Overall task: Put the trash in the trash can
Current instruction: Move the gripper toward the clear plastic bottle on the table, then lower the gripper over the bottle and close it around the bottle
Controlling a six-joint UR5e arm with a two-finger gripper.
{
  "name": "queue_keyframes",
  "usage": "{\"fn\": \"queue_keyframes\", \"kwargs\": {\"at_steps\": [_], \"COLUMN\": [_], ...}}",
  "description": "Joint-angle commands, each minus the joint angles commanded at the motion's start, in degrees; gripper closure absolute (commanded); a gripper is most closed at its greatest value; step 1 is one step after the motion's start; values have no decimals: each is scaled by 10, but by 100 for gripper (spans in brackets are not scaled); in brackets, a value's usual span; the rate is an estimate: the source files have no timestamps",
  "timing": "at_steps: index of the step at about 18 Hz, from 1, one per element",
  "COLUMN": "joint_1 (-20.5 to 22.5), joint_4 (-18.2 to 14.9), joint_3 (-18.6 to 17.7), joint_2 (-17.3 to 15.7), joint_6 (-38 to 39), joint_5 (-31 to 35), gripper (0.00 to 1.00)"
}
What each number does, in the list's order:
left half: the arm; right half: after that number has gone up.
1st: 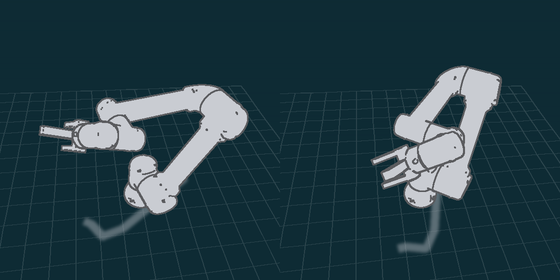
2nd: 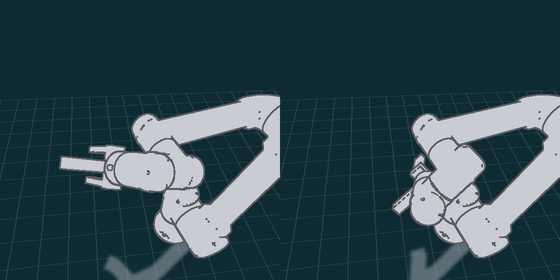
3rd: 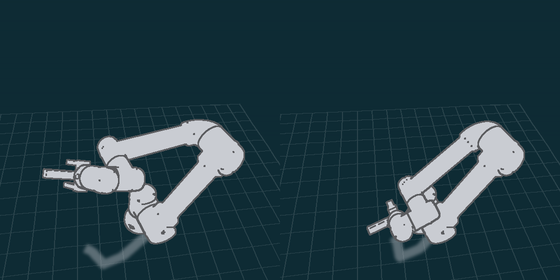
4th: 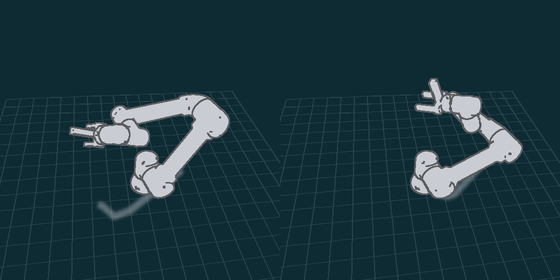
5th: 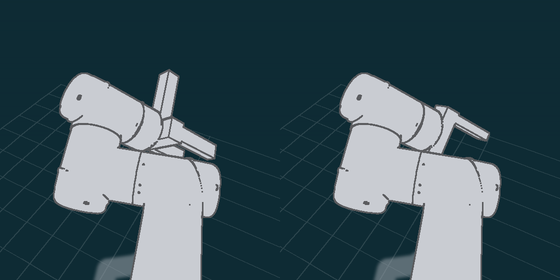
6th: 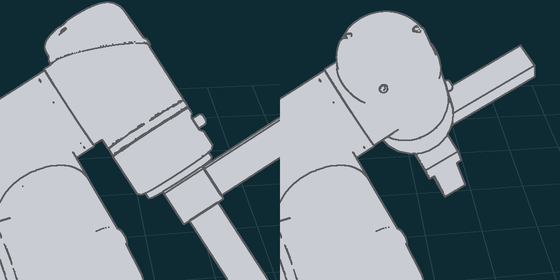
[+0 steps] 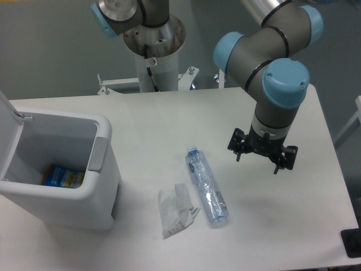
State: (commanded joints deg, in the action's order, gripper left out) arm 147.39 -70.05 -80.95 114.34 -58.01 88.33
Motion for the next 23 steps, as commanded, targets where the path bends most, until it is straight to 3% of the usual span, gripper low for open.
{"fn": "queue_keyframes", "kwargs": {"at_steps": [5, 9, 13, 23], "joint_1": [0, -2, -12, -21], "joint_4": [4, 15, 59, 62], "joint_3": [-25, -39, -54, -45], "joint_2": [-3, -3, 5, 25], "joint_6": [26, 102, 114, 199], "joint_5": [-4, -5, -7, -48], "gripper": [0, 0, 0, 0]}}
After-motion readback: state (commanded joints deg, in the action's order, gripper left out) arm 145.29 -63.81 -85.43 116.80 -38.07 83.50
